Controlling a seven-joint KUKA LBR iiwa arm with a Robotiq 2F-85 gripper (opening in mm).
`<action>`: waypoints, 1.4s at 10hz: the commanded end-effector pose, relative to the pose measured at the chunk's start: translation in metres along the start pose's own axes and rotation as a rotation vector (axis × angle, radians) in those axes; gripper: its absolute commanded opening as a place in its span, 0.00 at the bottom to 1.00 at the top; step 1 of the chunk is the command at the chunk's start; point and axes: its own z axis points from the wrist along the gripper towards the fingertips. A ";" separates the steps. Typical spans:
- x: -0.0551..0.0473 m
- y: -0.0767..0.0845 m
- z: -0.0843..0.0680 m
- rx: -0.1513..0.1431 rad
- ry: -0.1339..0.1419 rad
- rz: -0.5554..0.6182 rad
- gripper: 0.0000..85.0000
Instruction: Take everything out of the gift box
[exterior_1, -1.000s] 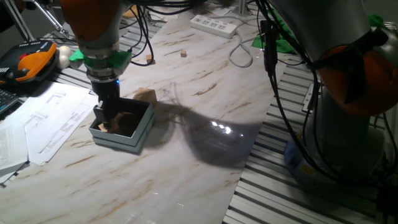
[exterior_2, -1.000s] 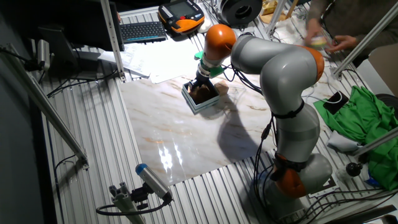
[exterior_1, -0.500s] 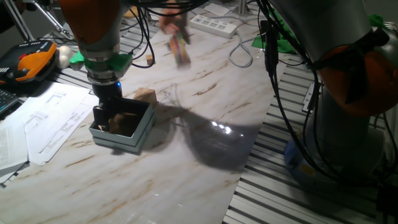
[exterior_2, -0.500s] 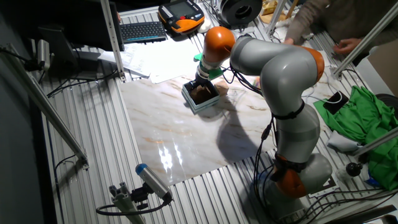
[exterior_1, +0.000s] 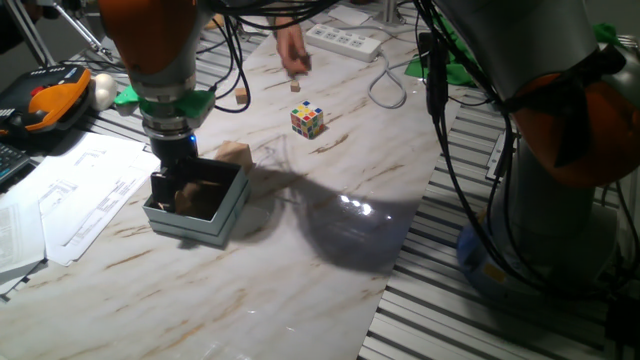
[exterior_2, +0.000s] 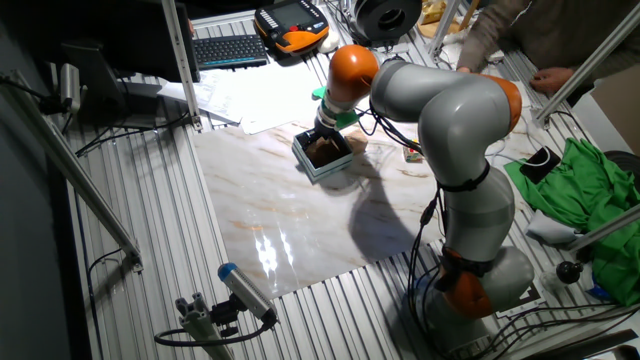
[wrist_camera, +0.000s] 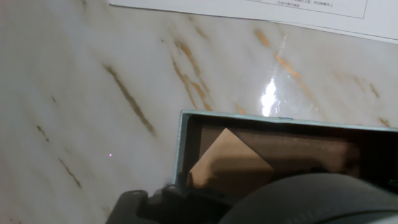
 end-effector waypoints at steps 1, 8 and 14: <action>0.000 0.000 0.002 -0.001 0.000 -0.002 1.00; 0.003 0.002 0.015 -0.001 -0.027 0.003 1.00; 0.001 0.001 0.017 -0.016 -0.034 -0.021 0.60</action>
